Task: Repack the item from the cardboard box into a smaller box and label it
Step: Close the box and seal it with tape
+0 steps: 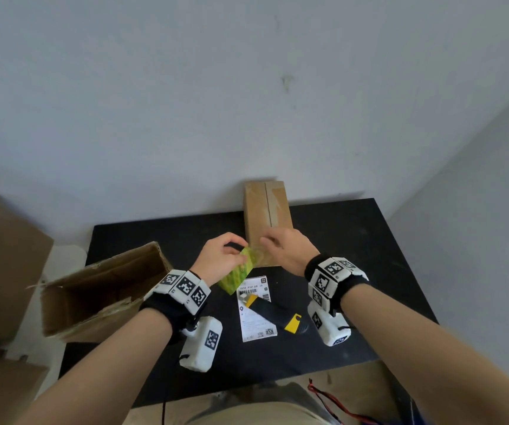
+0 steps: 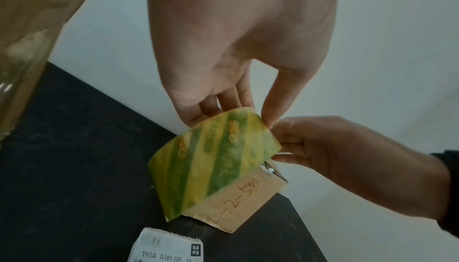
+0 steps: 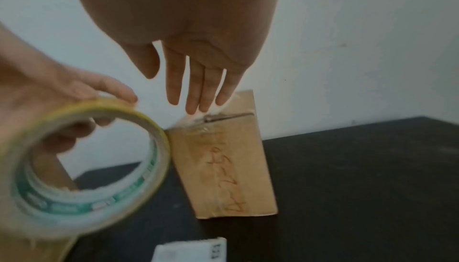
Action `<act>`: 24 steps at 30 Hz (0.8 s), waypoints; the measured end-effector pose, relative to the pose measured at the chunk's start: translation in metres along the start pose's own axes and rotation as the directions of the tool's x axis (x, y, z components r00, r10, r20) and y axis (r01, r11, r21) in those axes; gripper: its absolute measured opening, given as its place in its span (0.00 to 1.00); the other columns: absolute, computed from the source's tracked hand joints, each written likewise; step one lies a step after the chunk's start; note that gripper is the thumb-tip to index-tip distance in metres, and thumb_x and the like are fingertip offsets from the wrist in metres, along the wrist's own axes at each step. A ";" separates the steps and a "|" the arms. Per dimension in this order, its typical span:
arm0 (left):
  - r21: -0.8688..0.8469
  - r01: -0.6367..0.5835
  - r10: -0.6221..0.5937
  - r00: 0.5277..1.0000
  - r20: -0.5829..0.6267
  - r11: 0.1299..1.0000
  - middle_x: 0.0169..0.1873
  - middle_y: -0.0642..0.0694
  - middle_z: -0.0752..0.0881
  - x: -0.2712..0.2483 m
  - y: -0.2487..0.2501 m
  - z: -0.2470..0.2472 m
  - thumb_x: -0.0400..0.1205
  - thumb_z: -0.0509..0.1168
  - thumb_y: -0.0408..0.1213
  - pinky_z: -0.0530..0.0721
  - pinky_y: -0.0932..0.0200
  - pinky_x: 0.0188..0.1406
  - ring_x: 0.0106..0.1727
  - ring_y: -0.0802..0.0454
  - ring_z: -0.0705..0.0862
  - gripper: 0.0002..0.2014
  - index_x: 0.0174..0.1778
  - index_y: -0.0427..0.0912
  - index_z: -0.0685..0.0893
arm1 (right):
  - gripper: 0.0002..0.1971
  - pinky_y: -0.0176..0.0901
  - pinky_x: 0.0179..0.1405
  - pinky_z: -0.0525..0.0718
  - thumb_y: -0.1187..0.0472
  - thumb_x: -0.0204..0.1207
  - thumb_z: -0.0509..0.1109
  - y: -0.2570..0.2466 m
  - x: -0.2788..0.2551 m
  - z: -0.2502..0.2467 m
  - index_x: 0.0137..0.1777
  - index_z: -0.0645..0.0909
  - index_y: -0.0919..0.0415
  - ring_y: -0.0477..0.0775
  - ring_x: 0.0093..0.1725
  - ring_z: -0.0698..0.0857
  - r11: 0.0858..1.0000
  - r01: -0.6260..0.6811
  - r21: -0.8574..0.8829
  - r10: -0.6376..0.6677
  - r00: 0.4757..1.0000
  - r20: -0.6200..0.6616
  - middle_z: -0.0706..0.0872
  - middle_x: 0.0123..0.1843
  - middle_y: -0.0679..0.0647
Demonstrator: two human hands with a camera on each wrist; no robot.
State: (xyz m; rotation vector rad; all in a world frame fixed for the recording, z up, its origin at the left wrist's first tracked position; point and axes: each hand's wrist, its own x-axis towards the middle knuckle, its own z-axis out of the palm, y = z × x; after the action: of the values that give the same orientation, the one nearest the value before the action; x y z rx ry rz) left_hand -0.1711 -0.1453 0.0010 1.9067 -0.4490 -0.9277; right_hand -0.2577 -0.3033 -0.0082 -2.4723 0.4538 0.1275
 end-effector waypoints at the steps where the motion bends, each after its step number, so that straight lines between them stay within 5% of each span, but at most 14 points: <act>1: 0.012 -0.012 0.012 1.000 0.007 1.000 0.41 0.41 0.89 0.000 0.001 0.000 0.76 0.70 0.28 0.82 0.66 0.36 0.41 0.52 0.87 0.12 0.53 0.44 0.83 | 0.15 0.49 0.56 0.81 0.52 0.83 0.59 -0.005 0.000 -0.002 0.56 0.83 0.60 0.54 0.53 0.84 0.996 -0.022 0.084 0.023 1.000 -0.007 0.87 0.54 0.56; 10: 0.029 -0.079 0.078 0.996 0.034 0.996 0.41 0.42 0.90 -0.003 -0.001 -0.003 0.76 0.71 0.31 0.81 0.67 0.37 0.43 0.51 0.88 0.14 0.55 0.47 0.80 | 0.07 0.37 0.51 0.80 0.60 0.76 0.71 -0.017 -0.005 0.003 0.50 0.87 0.62 0.45 0.46 0.84 0.944 -0.070 0.321 0.080 0.997 -0.018 0.88 0.46 0.51; 15: -0.018 0.034 -0.032 0.993 0.117 0.999 0.46 0.38 0.86 -0.007 -0.008 -0.010 0.80 0.66 0.35 0.80 0.53 0.53 0.46 0.47 0.85 0.05 0.49 0.40 0.84 | 0.03 0.31 0.40 0.75 0.60 0.78 0.69 -0.015 -0.006 0.007 0.45 0.82 0.59 0.44 0.44 0.79 0.917 -0.144 0.371 0.176 0.983 -0.054 0.82 0.43 0.49; 20: 0.334 -0.109 0.084 0.992 0.090 0.936 0.32 0.48 0.85 -0.004 -0.005 -0.012 0.83 0.62 0.45 0.76 0.67 0.35 0.35 0.56 0.82 0.14 0.39 0.41 0.86 | 0.05 0.44 0.50 0.83 0.62 0.78 0.69 -0.006 -0.012 0.009 0.41 0.82 0.60 0.51 0.43 0.83 0.841 -0.193 0.505 0.241 0.970 -0.030 0.85 0.41 0.55; 24: 0.467 -0.022 0.016 1.000 0.017 0.884 0.32 0.41 0.87 0.003 -0.014 -0.010 0.81 0.63 0.54 0.80 0.59 0.35 0.32 0.52 0.83 0.22 0.37 0.36 0.86 | 0.08 0.38 0.51 0.84 0.64 0.79 0.68 0.003 -0.022 0.004 0.48 0.85 0.69 0.49 0.42 0.86 0.805 -0.180 0.566 0.249 0.967 -0.046 0.89 0.43 0.61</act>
State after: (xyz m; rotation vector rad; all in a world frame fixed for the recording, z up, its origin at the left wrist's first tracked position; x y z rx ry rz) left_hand -0.1627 -0.1338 -0.0098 2.3261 -0.7524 -0.8716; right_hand -0.2795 -0.2968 -0.0082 -1.8482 0.7127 -0.0587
